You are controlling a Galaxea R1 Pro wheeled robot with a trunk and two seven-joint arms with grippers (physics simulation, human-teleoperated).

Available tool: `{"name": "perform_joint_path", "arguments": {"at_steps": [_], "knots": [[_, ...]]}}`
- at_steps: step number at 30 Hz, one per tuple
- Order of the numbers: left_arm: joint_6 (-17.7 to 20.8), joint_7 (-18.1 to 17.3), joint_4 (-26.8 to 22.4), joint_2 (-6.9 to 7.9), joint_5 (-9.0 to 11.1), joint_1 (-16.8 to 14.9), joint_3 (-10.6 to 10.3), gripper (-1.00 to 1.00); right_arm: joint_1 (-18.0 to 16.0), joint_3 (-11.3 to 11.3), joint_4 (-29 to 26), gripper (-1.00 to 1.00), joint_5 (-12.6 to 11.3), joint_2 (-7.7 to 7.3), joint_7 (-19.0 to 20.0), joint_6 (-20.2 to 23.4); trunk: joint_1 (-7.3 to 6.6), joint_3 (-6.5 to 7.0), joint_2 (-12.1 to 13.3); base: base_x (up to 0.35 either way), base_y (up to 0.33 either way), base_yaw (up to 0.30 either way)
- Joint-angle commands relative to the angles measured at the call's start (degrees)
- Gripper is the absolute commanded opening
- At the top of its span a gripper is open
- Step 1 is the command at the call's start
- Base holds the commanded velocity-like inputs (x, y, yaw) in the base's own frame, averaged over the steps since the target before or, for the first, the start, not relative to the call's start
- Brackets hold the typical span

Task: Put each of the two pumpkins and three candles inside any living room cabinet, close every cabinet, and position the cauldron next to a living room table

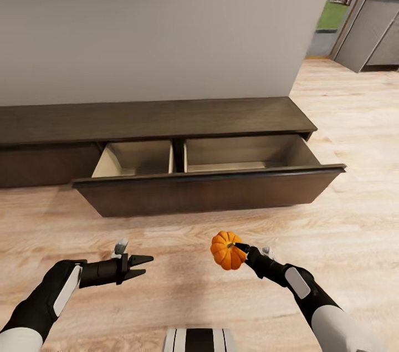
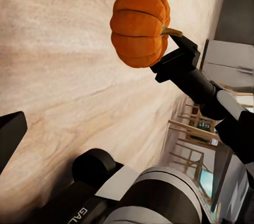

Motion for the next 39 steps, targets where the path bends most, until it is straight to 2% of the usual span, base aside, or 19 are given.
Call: {"name": "perform_joint_path", "arguments": {"at_steps": [1,27,39], "knots": [[0.24,-0.20,-0.02,0.02,-0.08,0.01,0.08,1.00,-0.04,-0.32,0.04,-1.00,-0.20,0.04,0.08,0.46,-0.07,0.19,0.00,-0.322,0.000,-0.260],[0.26,-0.20,-0.02,-0.01,-0.13,0.03,-0.19,1.00,-0.04,-0.23,0.06,-1.00,-0.47,0.21,-0.08,0.22,-0.74,5.95,0.35,-0.318,0.000,-0.287],[0.31,-0.20,-0.02,-0.01,-0.08,0.02,-0.27,1.00,-0.04,-0.16,0.06,-1.00,-0.47,0.22,-0.08,0.03,-3.35,8.11,5.11,-0.032,0.000,-0.288]]}}
